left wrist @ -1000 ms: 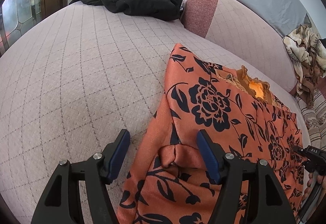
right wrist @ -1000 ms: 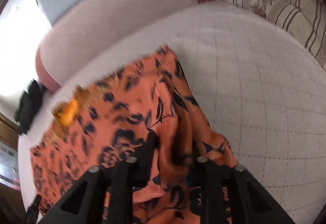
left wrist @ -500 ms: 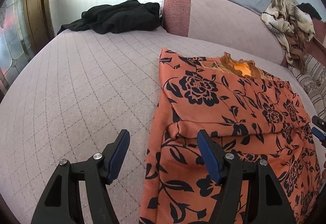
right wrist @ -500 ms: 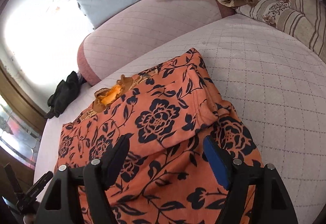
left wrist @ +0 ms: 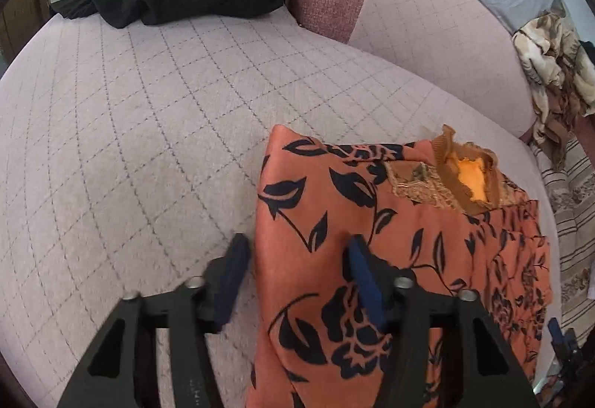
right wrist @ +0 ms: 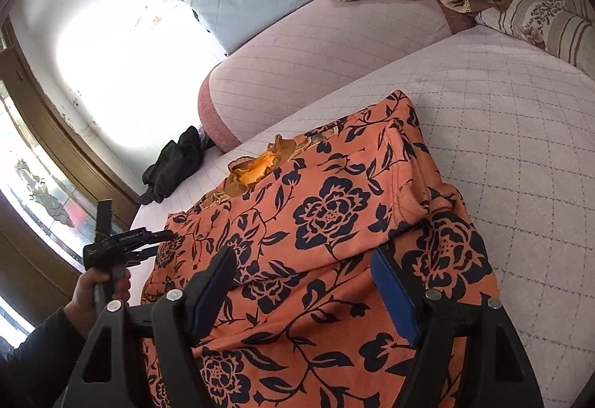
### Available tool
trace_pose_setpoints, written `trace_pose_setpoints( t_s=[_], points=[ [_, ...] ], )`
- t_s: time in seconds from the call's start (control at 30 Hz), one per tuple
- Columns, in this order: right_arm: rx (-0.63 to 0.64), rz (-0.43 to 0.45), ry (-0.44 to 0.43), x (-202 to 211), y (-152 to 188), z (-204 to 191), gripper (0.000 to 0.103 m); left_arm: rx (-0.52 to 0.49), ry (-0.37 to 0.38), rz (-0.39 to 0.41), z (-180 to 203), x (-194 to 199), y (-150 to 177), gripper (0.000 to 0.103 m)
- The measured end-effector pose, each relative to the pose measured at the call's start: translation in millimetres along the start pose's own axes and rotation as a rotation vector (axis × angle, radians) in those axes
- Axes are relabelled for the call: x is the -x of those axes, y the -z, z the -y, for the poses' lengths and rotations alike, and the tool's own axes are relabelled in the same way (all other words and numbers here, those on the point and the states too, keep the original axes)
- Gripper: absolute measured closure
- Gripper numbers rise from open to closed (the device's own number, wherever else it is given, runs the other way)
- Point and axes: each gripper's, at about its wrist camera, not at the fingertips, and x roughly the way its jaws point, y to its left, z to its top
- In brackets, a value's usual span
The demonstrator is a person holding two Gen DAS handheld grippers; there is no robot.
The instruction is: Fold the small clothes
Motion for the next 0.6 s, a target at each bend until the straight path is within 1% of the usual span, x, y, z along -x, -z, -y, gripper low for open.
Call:
trace_pose_setpoints(
  t_s=[0.03, 0.07, 0.1, 0.13, 0.17, 0.2, 0.27, 0.3, 0.33, 0.43, 0.53, 0.57, 0.6],
  points=[
    [-0.007, -0.001, -0.015, -0.7, -0.9, 0.9, 0.025, 0.001, 0.017, 0.005, 0.5, 0.3, -3.4, 0.092],
    [-0.021, -0.006, -0.029, -2.3, -1.8, 2.6, 0.025, 0.017, 0.024, 0.012, 0.3, 3.5, -7.1, 0.094],
    [-0.035, -0.011, -0.039, -4.1, -2.5, 5.2, 0.025, 0.023, 0.023, 0.052, 1.1, 11.0, -9.8, 0.094],
    [-0.051, -0.016, -0.044, -5.6, -2.7, 7.9, 0.025, 0.009, 0.02, 0.111, 2.6, 21.9, -10.4, 0.094],
    [-0.062, -0.017, -0.042, -6.2, -2.6, 10.2, 0.025, 0.006, 0.014, 0.151, 3.5, 28.1, -9.2, 0.094],
    [-0.068, -0.016, -0.037, -6.1, -2.4, 12.1, 0.025, 0.018, 0.008, 0.149, 2.3, 25.2, -6.6, 0.094],
    [-0.073, -0.009, -0.034, -5.0, -2.9, 15.1, 0.025, 0.062, -0.031, 0.117, -8.7, 5.6, 2.1, 0.093],
    [-0.073, -0.002, -0.027, -4.3, -3.6, 16.0, 0.025, 0.098, -0.014, 0.131, -16.5, 0.4, 7.3, 0.092],
    [-0.071, 0.001, -0.02, -3.3, -4.2, 16.5, 0.025, 0.112, -0.001, 0.156, -20.0, -1.9, 5.6, 0.09],
    [-0.089, 0.013, -0.026, 5.3, -10.6, 20.4, 0.025, 0.113, 0.014, 0.166, -20.9, 1.7, 5.6, 0.088],
    [-0.152, 0.014, -0.105, 6.2, -31.5, 26.7, 0.021, 0.129, 0.037, 0.17, -26.9, 4.2, 8.6, 0.086],
    [-0.177, -0.001, -0.153, -1.1, -42.2, 29.5, 0.016, 0.135, 0.04, 0.171, -28.3, 5.7, 9.8, 0.086],
    [-0.206, -0.032, -0.218, -14.1, -54.0, 32.8, 0.016, 0.14, 0.037, 0.169, -27.9, 7.6, 10.1, 0.085]
  ],
)
